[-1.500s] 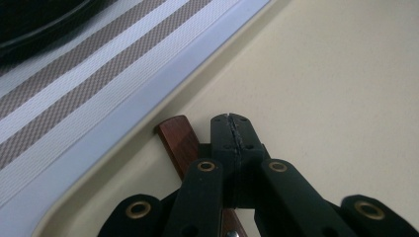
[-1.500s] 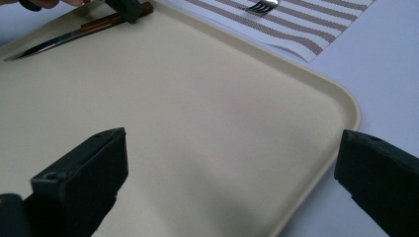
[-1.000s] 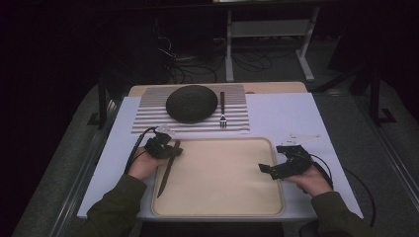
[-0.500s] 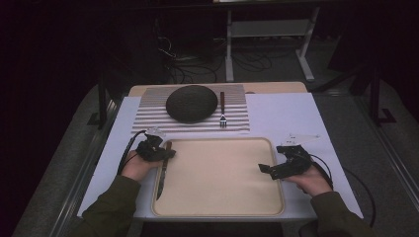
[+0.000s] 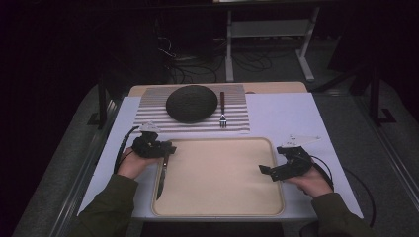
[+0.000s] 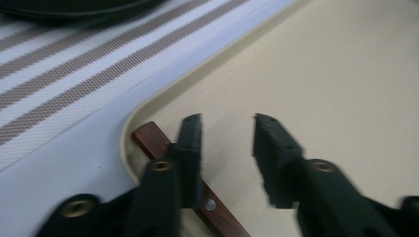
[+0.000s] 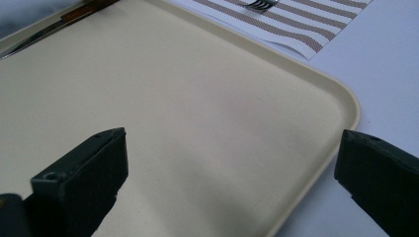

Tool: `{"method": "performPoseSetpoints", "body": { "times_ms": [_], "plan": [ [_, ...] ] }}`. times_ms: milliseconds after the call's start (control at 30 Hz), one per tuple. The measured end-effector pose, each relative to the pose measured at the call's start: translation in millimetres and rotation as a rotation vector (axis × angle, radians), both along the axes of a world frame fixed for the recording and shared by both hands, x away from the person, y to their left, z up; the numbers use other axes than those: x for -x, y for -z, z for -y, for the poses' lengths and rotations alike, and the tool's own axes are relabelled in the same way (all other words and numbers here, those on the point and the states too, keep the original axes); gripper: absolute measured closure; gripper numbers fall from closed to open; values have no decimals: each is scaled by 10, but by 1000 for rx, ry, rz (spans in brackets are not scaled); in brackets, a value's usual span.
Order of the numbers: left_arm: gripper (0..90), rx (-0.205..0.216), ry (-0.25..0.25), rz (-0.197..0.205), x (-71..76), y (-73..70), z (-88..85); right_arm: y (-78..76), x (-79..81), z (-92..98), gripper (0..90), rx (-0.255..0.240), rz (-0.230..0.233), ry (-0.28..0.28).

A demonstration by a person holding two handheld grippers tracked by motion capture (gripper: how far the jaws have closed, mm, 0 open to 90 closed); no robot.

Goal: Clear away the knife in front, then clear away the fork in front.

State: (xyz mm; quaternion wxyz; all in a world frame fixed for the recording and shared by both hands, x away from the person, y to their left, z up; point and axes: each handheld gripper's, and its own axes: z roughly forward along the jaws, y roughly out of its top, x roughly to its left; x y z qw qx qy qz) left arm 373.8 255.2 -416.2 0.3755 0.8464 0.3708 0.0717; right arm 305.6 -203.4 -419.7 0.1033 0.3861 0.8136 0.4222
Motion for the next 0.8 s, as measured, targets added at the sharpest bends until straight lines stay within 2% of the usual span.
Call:
{"method": "performPoseSetpoints", "body": {
  "times_ms": [100,467,800],
  "plan": [
    [488,5,-10,10,8,-35,-36,0,-1,0,0,0,0,0],
    [268,4,-28,59,21,-88,-95,1,-7,-1,0,-3,-2,1],
    [138,-2,-40,88,-2,-94,-10,7,-13,-9,0,2,0,-6]
  ]
}}
